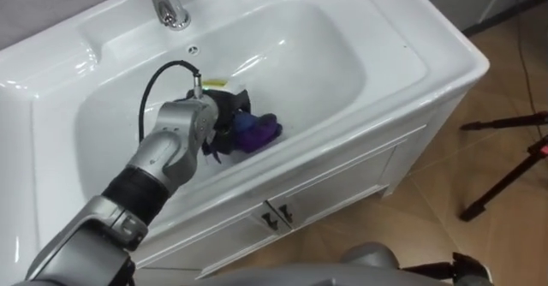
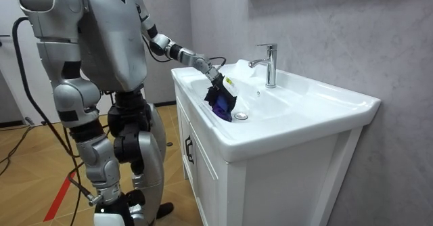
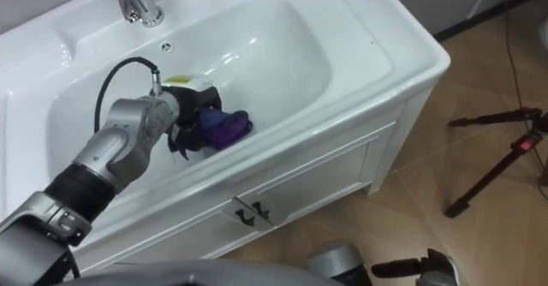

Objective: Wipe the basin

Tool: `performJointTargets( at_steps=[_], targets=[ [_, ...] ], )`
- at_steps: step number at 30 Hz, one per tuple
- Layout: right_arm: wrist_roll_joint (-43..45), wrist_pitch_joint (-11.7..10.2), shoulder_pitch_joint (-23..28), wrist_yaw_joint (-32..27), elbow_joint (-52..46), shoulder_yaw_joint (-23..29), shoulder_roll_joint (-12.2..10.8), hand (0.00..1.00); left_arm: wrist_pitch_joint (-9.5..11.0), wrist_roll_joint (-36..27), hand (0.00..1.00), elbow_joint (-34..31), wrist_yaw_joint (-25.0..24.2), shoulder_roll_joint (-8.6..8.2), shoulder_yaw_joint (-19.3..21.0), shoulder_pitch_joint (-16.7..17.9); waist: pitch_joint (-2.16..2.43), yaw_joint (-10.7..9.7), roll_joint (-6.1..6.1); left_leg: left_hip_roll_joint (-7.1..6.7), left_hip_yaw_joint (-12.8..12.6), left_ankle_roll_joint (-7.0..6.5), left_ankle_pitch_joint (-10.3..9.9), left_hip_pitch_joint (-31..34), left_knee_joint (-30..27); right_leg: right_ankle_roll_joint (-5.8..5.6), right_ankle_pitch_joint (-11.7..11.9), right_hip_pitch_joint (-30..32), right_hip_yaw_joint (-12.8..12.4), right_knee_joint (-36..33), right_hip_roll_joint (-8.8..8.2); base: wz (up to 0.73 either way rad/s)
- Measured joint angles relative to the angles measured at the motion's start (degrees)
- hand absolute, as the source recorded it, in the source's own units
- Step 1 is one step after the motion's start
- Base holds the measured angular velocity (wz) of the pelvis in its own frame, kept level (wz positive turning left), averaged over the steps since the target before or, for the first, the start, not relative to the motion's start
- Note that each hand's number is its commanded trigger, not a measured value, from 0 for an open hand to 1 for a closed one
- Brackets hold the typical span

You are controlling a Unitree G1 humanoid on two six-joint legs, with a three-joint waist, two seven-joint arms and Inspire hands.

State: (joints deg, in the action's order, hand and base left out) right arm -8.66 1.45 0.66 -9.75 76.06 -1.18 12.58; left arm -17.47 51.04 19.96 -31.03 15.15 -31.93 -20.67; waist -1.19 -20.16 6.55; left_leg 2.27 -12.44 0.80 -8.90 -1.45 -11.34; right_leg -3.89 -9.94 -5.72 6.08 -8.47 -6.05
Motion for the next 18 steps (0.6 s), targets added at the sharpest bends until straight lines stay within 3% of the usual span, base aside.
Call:
performJointTargets(
  at_steps=[3, 10, 14, 18],
  targets=[
    [-0.01, 0.75, -0.27, -0.07, -0.04, -0.05, -0.10, 0.00, -0.55, -2.75, 1.00, 0.34, 0.10, -1.00, 0.33, -0.48, 0.00, -0.06, 0.01, -0.04, 0.04, 0.00, 0.00, -0.08, 0.03, 0.01, -0.02, -0.30, 0.05, 0.34, 0.00, 0.01],
    [-3.55, 1.14, -0.87, -0.05, -0.77, -1.18, -0.46, 0.00, -1.45, -16.07, 1.00, 0.29, 0.56, -1.04, 2.40, -0.88, -0.04, 0.06, -0.06, -0.12, -0.12, 0.02, 0.01, -0.27, 0.55, -0.01, -0.12, -0.44, 0.15, 0.64, -0.04, 0.01],
    [-4.55, 1.18, -0.49, -0.09, -1.61, -2.09, -0.78, 0.00, -1.44, -22.43, 1.00, 0.28, 2.37, -1.03, 2.76, -0.92, -0.32, 0.10, -0.47, -0.13, -0.15, 0.03, 0.01, -0.37, 0.67, -0.01, -0.12, -0.48, 0.03, 0.65, -0.03, 0.00],
    [-4.50, 1.09, -0.71, -0.08, -2.51, -2.07, -1.62, 0.00, -1.39, -24.66, 1.00, 0.05, 3.47, -1.36, 3.36, -0.94, -0.41, 0.09, -0.98, -0.13, -0.19, 0.03, 0.00, -0.09, 0.68, -0.01, -0.12, -0.18, 0.06, 0.76, -0.02, 0.00]
  ],
)
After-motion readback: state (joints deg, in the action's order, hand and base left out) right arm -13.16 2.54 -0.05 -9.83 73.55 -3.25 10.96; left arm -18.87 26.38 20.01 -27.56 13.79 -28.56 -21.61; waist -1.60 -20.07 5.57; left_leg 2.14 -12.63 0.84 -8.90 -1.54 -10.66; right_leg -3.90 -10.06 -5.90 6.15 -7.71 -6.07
